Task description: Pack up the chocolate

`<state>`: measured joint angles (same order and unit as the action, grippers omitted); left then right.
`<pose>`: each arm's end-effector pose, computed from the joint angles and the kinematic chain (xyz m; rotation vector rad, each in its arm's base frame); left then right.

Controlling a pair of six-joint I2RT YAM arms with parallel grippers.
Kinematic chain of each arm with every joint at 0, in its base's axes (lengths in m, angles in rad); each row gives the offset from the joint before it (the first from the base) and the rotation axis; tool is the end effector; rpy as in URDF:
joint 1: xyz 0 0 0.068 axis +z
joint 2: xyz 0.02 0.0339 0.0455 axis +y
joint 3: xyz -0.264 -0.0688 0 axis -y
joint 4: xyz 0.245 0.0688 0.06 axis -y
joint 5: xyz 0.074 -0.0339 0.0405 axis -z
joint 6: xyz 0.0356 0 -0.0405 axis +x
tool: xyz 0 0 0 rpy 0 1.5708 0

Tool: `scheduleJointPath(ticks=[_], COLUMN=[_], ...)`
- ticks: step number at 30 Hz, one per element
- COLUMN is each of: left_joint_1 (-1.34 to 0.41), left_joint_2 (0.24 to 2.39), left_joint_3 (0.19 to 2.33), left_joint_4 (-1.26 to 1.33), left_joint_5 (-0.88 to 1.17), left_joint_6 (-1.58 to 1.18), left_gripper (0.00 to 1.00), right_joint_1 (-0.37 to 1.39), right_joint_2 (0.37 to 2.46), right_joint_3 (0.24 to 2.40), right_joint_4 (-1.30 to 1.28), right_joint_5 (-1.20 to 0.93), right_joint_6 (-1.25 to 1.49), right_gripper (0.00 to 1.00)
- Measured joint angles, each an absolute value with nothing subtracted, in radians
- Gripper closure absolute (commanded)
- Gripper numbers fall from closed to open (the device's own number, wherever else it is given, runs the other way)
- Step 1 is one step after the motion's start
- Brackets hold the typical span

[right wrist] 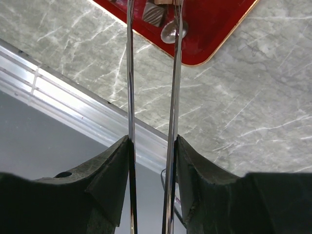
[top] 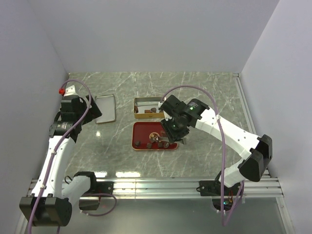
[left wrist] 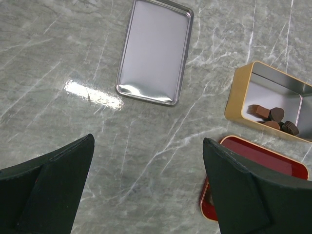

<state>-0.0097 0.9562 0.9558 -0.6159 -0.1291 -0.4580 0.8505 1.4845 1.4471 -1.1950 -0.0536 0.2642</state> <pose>0.2020 0.0026 0.3259 -0.5563 2.1119 -0.1243 0.1837 0.2122 0.3240 -0.8404 2.7388 0.3240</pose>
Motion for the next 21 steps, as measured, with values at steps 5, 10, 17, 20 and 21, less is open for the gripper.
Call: scheduleJointPath(ticks=[5,10,17,20,21], left_joint_1=[-0.010,-0.010,-0.010,-0.010,-0.010], left_joint_2=[0.939,0.938,0.941,0.941,0.941], left_joint_3=[0.952,0.952,0.952,0.952,0.952], left_joint_4=[-0.623,-0.627,-0.627,-0.627,-0.627], left_joint_5=[-0.130,-0.130,-0.130,-0.130,-0.130], left_joint_6=[-0.458,-0.458,-0.458,-0.458,-0.458], left_gripper=[0.00,0.01,0.01,0.01,0.01], right_joint_1=[0.850,0.850,0.850,0.850,0.850], right_joint_2=[1.483,1.483,1.483,1.483,1.483], right_joint_3=[1.420,1.390,1.386,1.386,1.386], right_joint_4=[-1.178,-1.169,-1.163,-1.159,-1.158], right_joint_5=[-0.045,-0.043,-0.041,-0.039,-0.038], right_joint_6=[0.265,0.265,0.270,0.272,0.272], right_gripper=[0.52,0.52,0.52,0.52,0.52])
